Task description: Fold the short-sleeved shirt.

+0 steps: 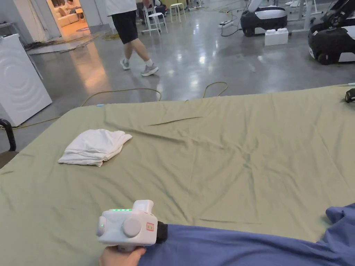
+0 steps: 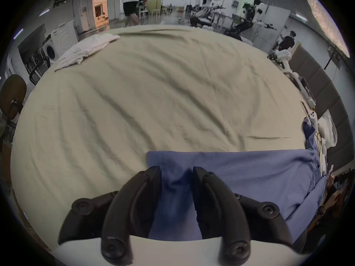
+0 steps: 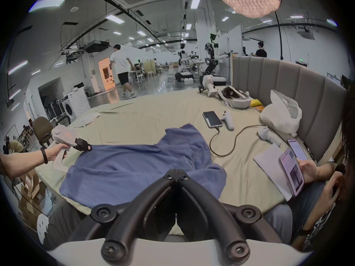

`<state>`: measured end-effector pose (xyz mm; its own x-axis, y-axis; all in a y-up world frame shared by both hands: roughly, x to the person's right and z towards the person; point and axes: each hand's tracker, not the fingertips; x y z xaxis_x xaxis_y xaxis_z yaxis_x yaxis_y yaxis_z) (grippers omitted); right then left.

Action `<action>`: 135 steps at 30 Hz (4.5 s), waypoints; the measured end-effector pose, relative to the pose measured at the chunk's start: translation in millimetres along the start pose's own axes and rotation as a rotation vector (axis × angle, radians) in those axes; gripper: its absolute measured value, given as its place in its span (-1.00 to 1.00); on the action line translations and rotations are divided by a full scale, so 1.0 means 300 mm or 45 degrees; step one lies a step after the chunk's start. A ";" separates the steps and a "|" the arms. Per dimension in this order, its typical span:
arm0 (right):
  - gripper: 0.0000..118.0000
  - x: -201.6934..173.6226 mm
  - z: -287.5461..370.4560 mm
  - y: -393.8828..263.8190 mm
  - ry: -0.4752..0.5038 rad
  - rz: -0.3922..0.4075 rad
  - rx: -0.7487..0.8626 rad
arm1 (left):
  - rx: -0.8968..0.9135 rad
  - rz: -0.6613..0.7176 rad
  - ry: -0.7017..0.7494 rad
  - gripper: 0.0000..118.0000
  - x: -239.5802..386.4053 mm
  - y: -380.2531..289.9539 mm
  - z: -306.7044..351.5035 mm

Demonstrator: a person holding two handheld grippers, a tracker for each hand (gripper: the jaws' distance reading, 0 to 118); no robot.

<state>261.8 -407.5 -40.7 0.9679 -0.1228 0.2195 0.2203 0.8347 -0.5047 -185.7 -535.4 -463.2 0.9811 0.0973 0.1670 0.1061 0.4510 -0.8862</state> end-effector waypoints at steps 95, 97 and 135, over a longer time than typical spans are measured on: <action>-0.89 0.233 -0.475 0.017 -0.053 0.189 -0.332 | 0.342 -0.010 -0.261 -0.89 -0.061 -0.655 0.612; -0.89 0.234 -0.413 -0.001 -0.065 0.212 -0.304 | 0.367 0.002 -0.277 -0.89 -0.069 -0.658 0.649; -0.98 0.227 -0.361 -0.039 0.053 0.083 -0.284 | 0.421 -0.046 -0.311 -0.89 -0.062 -0.786 0.706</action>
<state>338.4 -483.7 -110.3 0.9841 -0.0983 0.1482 0.1740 0.7030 -0.6896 -263.3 -455.6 -165.8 0.9062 0.2663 0.3285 0.0428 0.7150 -0.6978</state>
